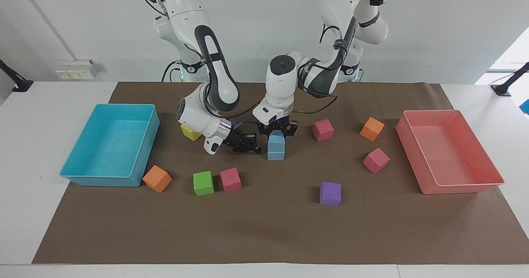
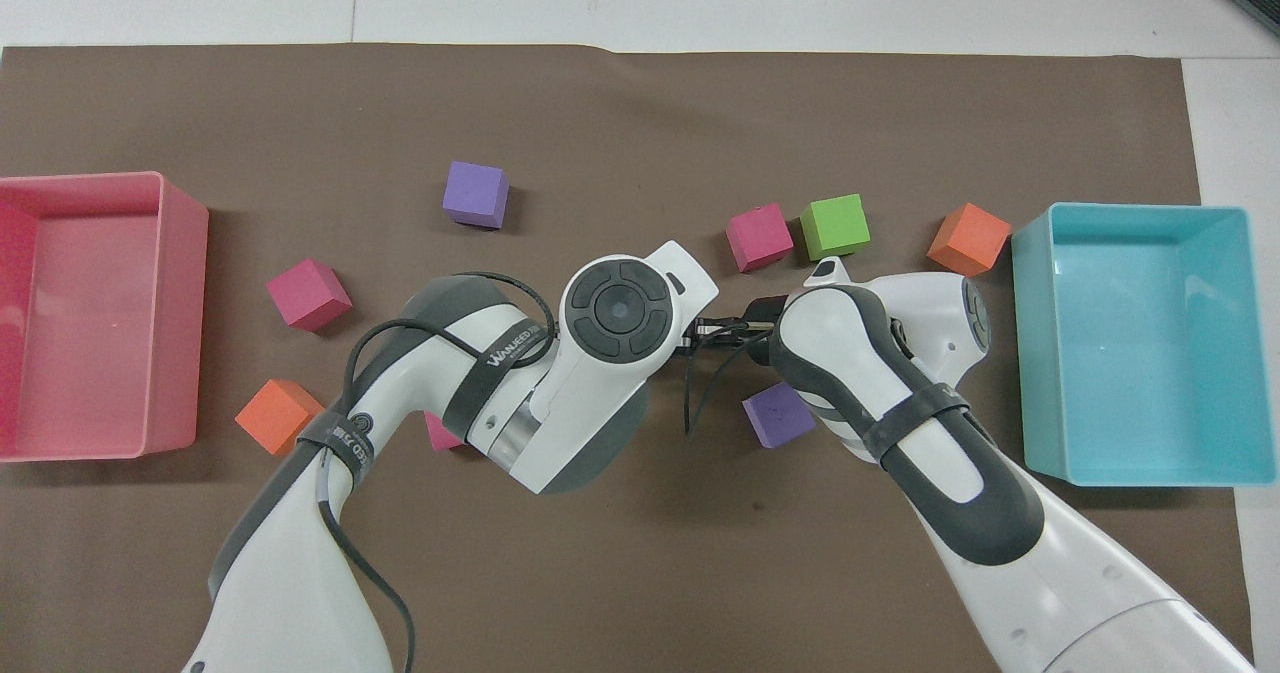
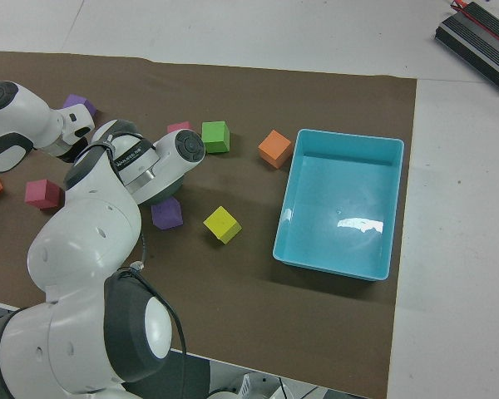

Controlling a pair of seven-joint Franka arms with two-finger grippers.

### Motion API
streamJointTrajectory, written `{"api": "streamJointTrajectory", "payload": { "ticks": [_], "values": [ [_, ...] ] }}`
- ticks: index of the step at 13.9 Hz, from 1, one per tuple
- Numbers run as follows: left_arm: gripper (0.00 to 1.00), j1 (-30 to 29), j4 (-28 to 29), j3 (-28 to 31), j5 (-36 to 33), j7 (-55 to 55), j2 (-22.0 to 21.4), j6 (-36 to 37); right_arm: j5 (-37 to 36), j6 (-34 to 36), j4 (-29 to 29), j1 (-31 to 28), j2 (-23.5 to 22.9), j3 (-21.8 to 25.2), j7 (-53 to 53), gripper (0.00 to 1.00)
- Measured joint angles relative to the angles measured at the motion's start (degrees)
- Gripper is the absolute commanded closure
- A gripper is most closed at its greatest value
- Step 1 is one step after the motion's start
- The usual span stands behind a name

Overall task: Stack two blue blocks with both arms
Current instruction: 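Lower the blue cube onto the placed blue cube and open the left gripper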

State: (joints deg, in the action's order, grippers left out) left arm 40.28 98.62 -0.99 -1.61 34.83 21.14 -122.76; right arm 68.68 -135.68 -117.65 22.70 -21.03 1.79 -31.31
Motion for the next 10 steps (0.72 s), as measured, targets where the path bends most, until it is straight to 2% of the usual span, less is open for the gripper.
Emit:
{"api": "streamJointTrajectory", "payload": {
  "ticks": [10],
  "values": [
    [0.77, 0.0, 0.0, 0.1, 0.0, 0.1, 0.0, -0.2, 0.0, -0.6, 0.0, 0.1, 0.0, 0.0, 0.0, 1.00]
  ]
}}
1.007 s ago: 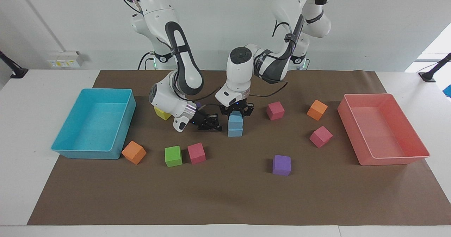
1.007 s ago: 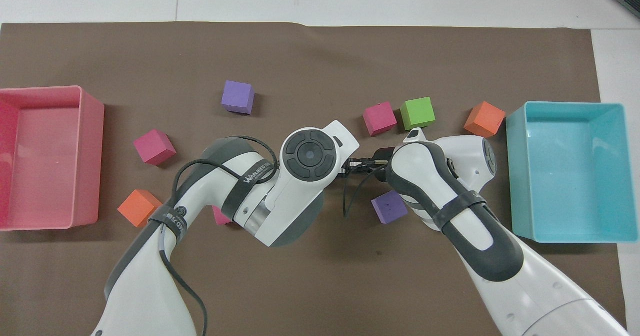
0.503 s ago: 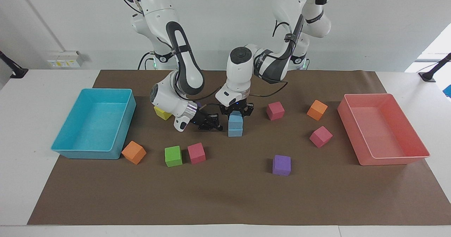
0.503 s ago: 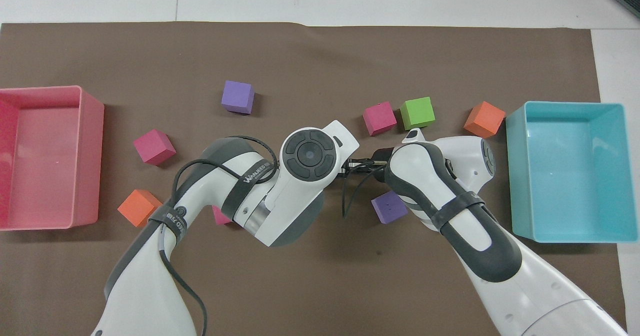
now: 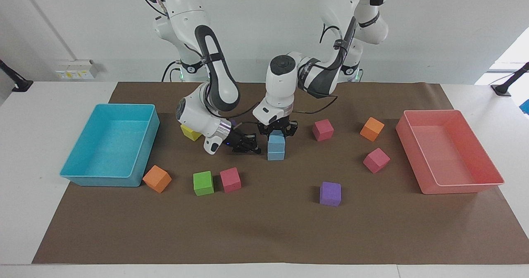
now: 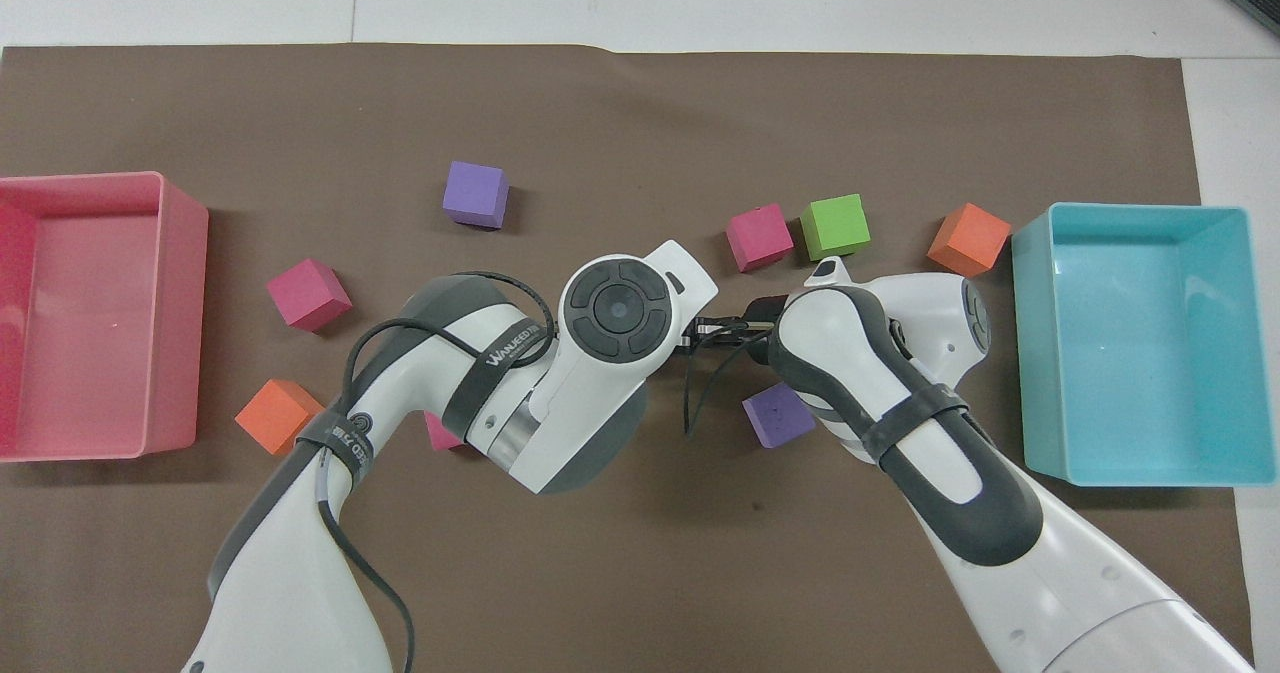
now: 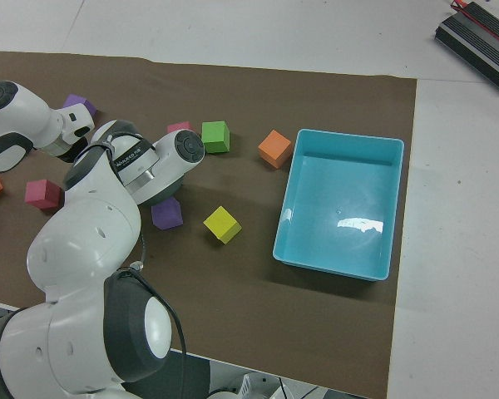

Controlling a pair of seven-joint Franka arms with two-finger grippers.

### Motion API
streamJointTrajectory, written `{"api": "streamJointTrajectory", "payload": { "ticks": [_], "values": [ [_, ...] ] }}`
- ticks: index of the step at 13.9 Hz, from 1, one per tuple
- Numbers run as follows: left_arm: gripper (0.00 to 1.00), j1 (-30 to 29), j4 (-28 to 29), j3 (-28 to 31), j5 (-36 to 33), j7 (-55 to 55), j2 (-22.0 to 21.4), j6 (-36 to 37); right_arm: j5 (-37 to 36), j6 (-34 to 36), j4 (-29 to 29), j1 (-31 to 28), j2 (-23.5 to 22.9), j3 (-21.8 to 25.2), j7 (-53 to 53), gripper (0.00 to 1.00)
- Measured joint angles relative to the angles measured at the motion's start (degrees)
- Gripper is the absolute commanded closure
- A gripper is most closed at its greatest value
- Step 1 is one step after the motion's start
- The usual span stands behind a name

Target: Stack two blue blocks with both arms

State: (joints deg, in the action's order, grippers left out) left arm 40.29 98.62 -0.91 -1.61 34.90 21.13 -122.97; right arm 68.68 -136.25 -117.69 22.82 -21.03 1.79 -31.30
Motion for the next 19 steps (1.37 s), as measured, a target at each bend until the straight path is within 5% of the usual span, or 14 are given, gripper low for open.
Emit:
{"api": "streamJointTrajectory", "payload": {
  "ticks": [3, 7, 15, 19],
  "values": [
    [0.71, 0.0, 0.0, 0.0, 0.0, 0.0, 0.0, -0.1, 0.0, 0.0, 0.0, 0.0, 0.0, 0.0, 0.0, 1.00],
    [0.00, 0.0, 0.0, 0.0, 0.0, 0.0, 0.0, -0.3, 0.0, 0.0, 0.0, 0.0, 0.0, 0.0, 0.0, 1.00],
    [0.00, 0.0, 0.0, 0.3, 0.0, 0.1, -0.3, -1.0, 0.0, 0.0, 0.0, 0.0, 0.0, 0.0, 0.0, 1.00],
    [0.00, -2.2, 0.0, 1.2, 0.0, -1.2, -7.0, 5.3, 0.0, 0.0, 0.0, 0.0, 0.0, 0.0, 0.0, 1.00]
  ]
}}
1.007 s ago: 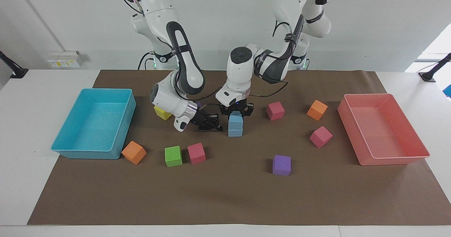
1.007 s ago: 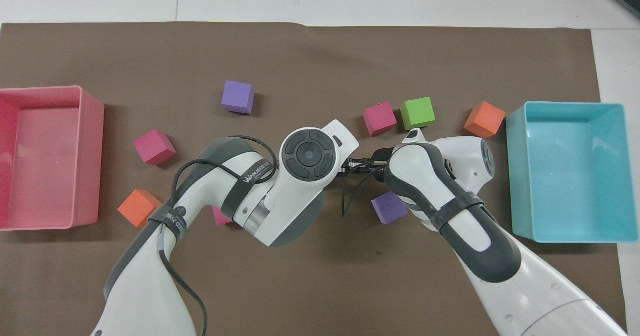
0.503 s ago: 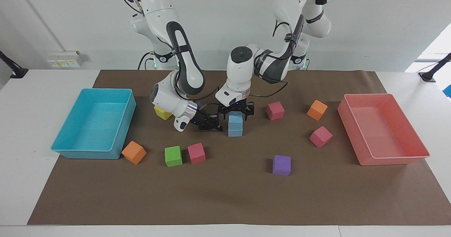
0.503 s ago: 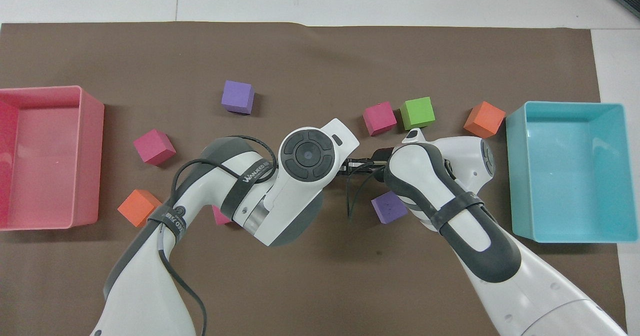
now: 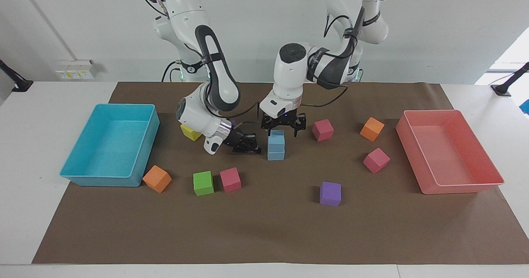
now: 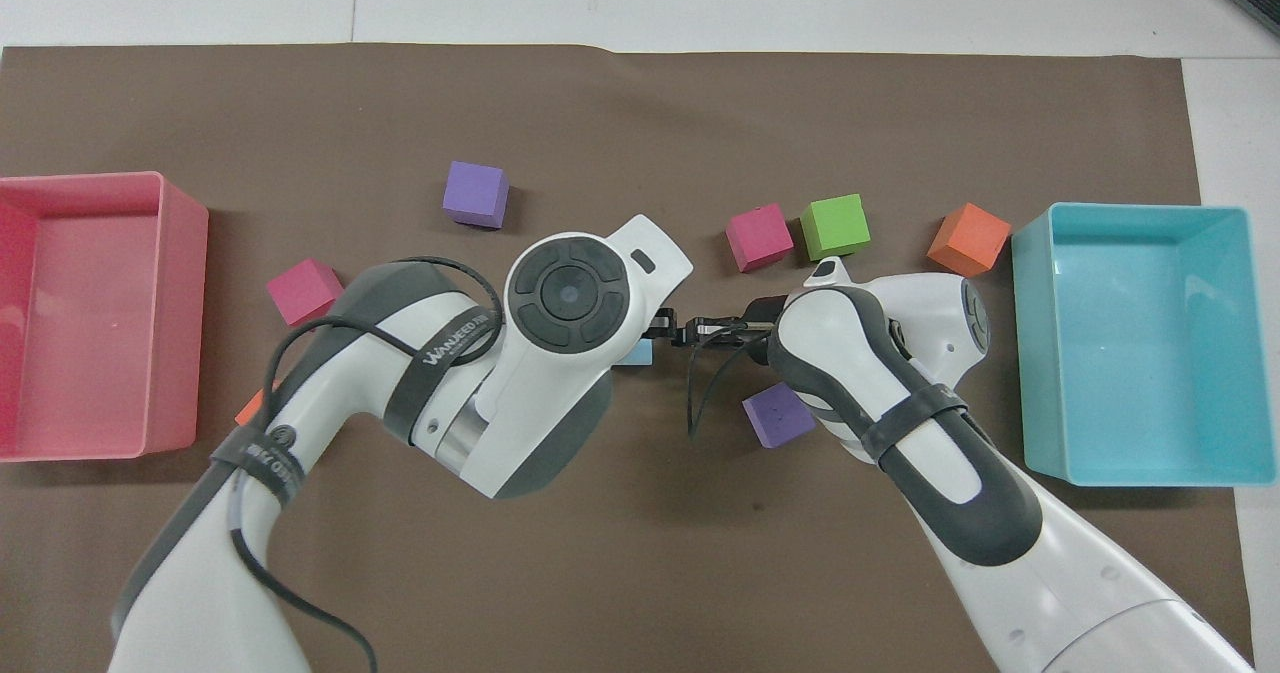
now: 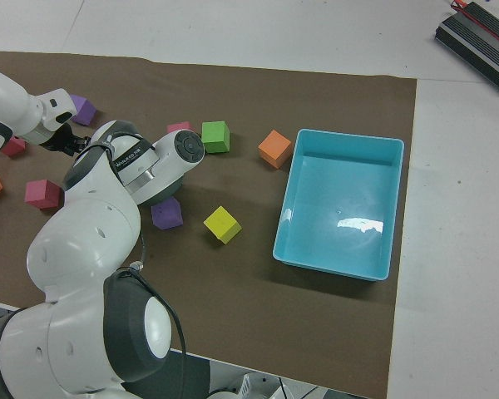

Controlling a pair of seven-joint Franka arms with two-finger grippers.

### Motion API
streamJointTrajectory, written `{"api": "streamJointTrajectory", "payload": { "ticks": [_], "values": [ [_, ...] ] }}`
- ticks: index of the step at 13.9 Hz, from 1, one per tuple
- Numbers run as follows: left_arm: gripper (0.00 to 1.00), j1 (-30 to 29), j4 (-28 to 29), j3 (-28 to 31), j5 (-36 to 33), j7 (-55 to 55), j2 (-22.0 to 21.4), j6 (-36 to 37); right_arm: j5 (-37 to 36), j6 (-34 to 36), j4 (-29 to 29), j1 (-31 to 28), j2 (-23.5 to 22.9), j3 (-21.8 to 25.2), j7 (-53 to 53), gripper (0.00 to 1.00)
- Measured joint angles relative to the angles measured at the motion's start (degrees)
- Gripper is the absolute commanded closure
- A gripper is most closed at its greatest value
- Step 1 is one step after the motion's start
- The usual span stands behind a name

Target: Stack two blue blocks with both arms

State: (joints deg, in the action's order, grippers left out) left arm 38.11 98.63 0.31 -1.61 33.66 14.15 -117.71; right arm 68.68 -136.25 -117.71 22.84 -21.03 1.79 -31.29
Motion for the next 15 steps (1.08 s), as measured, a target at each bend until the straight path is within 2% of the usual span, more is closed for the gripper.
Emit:
{"api": "streamJointTrajectory", "payload": {
  "ticks": [2, 4, 6, 7, 8, 9, 10, 13, 15],
  "values": [
    [0.00, -2.9, 2.1, 0.2, 0.0, -3.7, -5.6, 3.2, 0.0, 0.0, 0.0, 0.0, 0.0, 0.0, 0.0, 1.00],
    [0.00, -6.5, 7.5, 0.3, 0.0, -9.2, -12.3, 4.1, 0.0, -0.2, 0.0, -0.1, 0.3, 0.2, 0.0, 1.00],
    [0.00, -10.3, 11.8, 0.5, 0.0, -14.9, -16.6, 4.4, 0.0, -0.2, 0.1, -0.3, 1.2, 0.3, 0.2, 1.00],
    [0.00, -11.9, 12.8, 0.6, 0.0, -17.5, -17.5, 4.5, 0.0, -0.2, 0.1, -0.5, 1.8, 0.3, 0.6, 0.81],
    [0.00, -13.4, 12.9, 0.7, 0.0, -19.7, -17.7, 4.5, 0.0, -0.2, 0.1, -0.7, 2.4, 0.3, 1.7, 0.53],
    [0.00, -14.9, 12.5, 0.8, 0.0, -21.6, -17.7, 4.5, 0.0, -0.2, 0.1, -0.7, 3.0, 0.4, 2.9, 0.12],
    [0.00, -16.4, 11.9, 0.9, 0.0, -23.1, -17.7, 4.5, 0.0, -0.3, 0.1, -0.7, 3.6, 0.6, 4.0, 0.00],
    [0.00, -21.0, 7.0, 1.1, 0.0, -26.3, -17.3, 6.6, -3.1, -1.1, 0.1, -1.0, 5.3, 1.3, 7.7, 0.00],
    [0.00, -23.8, 2.1, 1.2, 0.2, -29.5, -16.4, 9.3, -12.2, -1.1, 0.3, -1.9, 7.2, 1.4, 15.0, 0.00]
  ]
}}
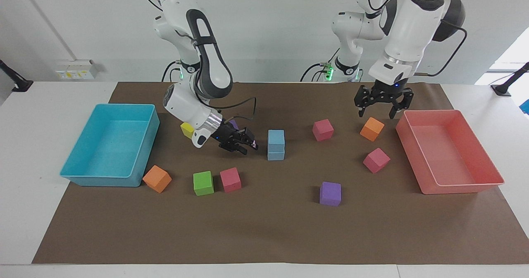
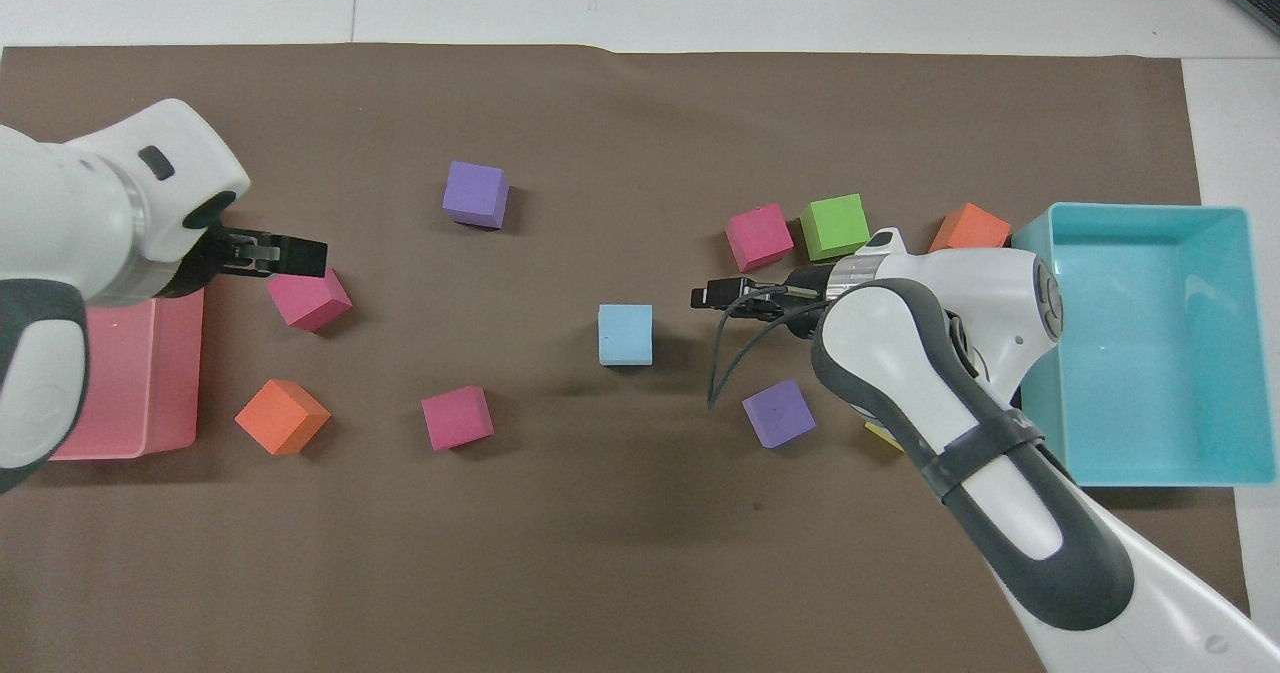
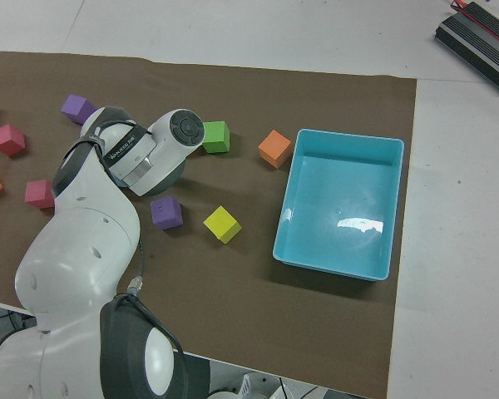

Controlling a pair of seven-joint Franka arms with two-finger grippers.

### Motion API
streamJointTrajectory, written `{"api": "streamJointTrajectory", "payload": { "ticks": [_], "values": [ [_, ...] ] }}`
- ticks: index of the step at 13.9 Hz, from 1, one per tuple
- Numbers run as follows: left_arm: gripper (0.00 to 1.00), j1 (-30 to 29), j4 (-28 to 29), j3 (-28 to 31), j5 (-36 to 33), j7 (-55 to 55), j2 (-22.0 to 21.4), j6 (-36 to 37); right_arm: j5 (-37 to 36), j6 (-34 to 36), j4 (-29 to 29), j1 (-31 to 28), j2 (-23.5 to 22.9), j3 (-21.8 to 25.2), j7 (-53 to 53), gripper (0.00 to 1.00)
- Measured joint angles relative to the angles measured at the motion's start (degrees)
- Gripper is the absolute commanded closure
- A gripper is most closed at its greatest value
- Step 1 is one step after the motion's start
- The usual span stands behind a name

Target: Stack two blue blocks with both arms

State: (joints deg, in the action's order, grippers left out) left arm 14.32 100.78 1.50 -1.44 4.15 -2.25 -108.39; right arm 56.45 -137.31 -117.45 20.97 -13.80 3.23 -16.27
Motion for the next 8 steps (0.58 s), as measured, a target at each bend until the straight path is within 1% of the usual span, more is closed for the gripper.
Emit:
{"api": "streamJointTrajectory", "payload": {
  "ticks": [2, 4, 5, 7, 8],
  "values": [
    [0.00, -2.5, -4.9, 0.0, 0.7, -3.2, 1.0, 4.1, -11.4, 1.4, 0.3, -0.8, 2.6, 0.0, 9.3, 0.00],
    [0.00, -4.2, -8.4, 0.1, 0.9, -4.8, 1.4, 8.5, -22.2, 5.5, 1.0, -1.5, 4.6, 0.1, 17.5, 0.00],
    [0.00, -4.8, -10.1, 0.1, 0.9, -5.2, 1.4, 10.9, -28.0, 8.1, 1.9, -2.1, 5.3, 0.1, 20.7, 0.00],
    [0.00, -5.6, -13.3, 0.1, 1.0, -5.5, 1.6, 15.7, -39.6, 16.0, 5.4, -4.3, 6.1, 0.1, 24.1, 0.00],
    [0.00, -5.8, -14.4, 0.1, 1.0, -5.5, 1.7, 17.6, -43.4, 20.3, 7.6, -5.4, 6.2, 0.1, 24.5, 0.00]
  ]
}}
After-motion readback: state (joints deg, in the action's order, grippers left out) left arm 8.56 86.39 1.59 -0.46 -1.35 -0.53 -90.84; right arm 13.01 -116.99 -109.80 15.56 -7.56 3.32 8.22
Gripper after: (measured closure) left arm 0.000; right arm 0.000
